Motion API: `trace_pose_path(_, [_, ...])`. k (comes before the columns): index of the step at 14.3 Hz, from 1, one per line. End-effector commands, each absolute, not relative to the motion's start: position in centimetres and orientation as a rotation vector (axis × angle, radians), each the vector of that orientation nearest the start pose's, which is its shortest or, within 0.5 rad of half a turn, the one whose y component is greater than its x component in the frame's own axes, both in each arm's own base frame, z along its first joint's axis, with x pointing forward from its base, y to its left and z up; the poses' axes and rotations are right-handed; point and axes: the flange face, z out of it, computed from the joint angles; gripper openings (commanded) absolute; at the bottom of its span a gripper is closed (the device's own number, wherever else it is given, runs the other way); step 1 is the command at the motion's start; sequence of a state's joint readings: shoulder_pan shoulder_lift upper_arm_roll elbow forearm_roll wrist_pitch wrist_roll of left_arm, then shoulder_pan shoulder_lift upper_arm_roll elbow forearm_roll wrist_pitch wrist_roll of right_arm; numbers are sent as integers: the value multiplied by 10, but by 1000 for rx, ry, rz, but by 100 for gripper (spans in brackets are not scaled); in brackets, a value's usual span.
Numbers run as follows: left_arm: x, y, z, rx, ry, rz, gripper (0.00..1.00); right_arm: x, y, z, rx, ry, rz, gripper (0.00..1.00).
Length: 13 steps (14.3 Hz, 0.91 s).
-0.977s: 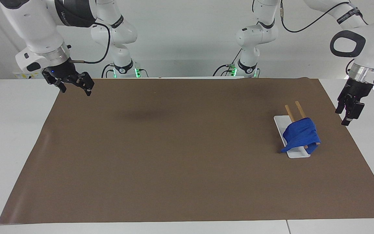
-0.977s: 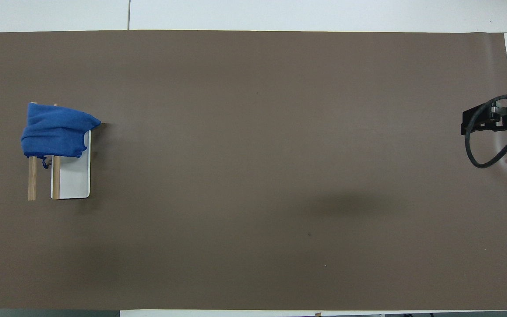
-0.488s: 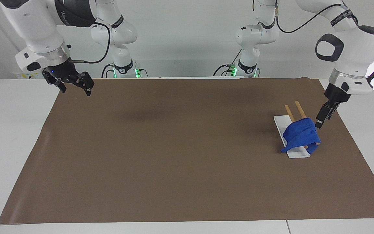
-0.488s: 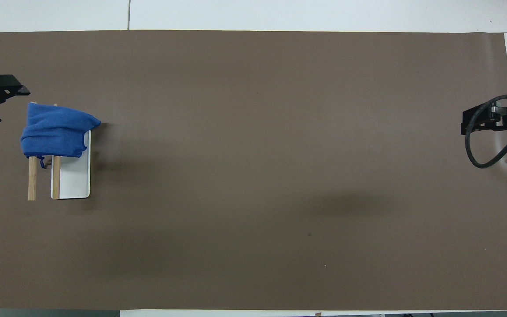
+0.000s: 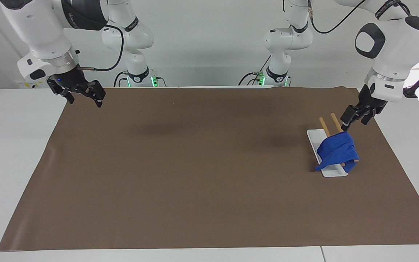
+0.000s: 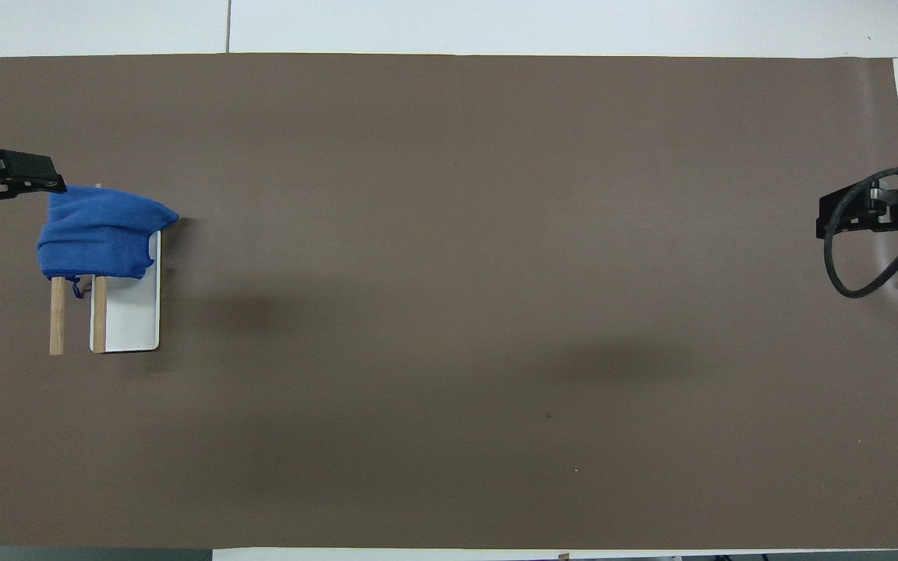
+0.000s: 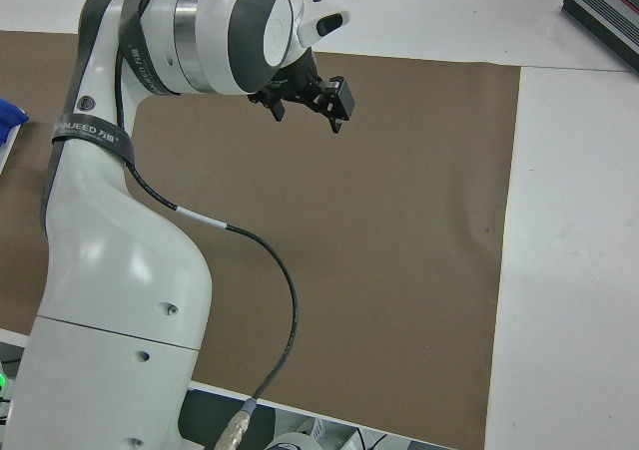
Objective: Right arm passes towel to left arm to hang
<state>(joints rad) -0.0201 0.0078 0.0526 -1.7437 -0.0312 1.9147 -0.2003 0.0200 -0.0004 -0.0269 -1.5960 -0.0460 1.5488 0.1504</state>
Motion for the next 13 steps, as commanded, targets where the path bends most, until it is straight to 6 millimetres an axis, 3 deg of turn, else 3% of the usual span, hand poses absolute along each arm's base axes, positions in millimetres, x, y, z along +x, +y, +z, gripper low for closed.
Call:
trace_pose_path(1, [597, 19, 591, -3134, -306, -159, 100, 548, -9, 614, -3181, 244, 51, 100])
trace_pose_path(6, [575, 19, 602, -3149, -237, -70, 100, 548, -9, 614, -3181, 242, 49, 100])
trace_pose_path(9, [550, 14, 593, -3155, -221, -20, 100, 545, -10, 617, -3177, 242, 61, 100])
trace_pose_path(13, [545, 12, 587, -3159, -163, 1, 100, 544, -13, 626, -3170, 254, 91, 100])
